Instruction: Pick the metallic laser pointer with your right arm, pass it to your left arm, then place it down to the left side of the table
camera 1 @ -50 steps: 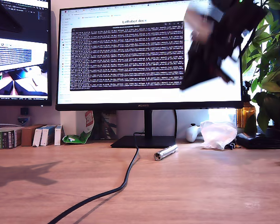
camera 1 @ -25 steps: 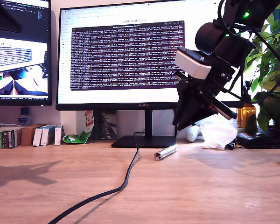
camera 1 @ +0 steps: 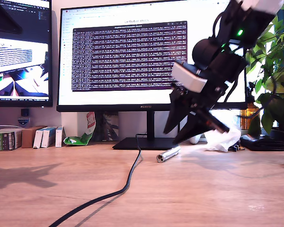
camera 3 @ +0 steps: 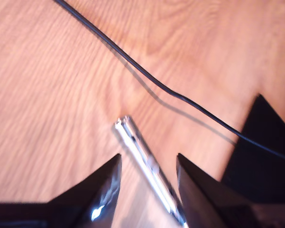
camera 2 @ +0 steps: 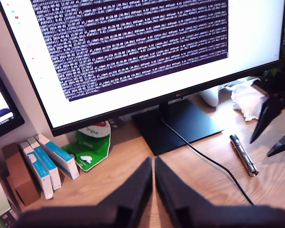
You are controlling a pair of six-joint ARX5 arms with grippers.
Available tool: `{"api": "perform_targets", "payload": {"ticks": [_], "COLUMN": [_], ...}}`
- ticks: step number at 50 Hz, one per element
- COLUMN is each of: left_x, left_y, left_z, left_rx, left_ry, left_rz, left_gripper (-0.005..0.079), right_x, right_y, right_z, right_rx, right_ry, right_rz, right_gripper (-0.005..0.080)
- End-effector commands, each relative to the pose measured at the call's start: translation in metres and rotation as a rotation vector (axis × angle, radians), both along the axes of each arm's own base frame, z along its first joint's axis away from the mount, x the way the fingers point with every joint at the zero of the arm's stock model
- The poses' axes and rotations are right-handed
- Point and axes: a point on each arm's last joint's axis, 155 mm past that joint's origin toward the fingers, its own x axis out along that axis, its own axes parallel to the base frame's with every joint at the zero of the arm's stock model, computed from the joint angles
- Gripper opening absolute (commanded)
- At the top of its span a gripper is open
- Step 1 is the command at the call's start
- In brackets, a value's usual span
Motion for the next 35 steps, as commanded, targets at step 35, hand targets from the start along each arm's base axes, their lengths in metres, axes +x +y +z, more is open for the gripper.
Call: {"api": "perform_targets", "payload": {"ticks": [35], "left_x": [0.0], "left_y": [-0.003], "left_z": [0.009], "left_rx": [-0.001], "left_ry": [-0.022], "left_rz": [-0.01], "left_gripper": [-0.001], "right_x": [-0.008], "right_y": [0.018], "right_z": [-0.018], "right_rx": [0.038], "right_ry": [0.093], "right_rz": [0.054], "right_gripper": [0.0362]}}
